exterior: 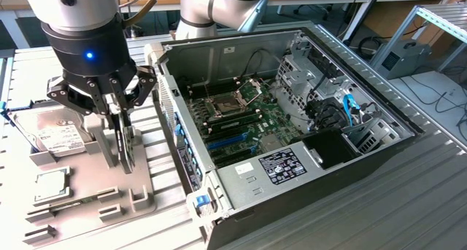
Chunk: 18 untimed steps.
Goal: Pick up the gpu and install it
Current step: 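Pick up the gpu and move the gpu toward the slot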
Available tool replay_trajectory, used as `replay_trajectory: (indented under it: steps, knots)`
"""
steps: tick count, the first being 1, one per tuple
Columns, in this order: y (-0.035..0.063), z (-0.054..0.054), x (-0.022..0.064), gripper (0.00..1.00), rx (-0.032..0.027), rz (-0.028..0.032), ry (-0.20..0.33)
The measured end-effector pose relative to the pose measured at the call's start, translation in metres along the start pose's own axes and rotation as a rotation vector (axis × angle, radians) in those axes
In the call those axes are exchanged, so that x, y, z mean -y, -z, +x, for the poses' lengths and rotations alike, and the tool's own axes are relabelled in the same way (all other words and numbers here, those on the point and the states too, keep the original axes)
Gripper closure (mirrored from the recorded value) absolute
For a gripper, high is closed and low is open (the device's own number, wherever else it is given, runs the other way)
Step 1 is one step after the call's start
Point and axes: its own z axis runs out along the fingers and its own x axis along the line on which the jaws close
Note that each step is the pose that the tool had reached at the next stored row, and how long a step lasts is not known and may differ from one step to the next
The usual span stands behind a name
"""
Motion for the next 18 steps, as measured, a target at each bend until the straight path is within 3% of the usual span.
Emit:
replay_trajectory:
  steps: [18]
  knots:
    - [0.0173,0.0,0.0001,0.73,-0.0001,0.0,0.0]
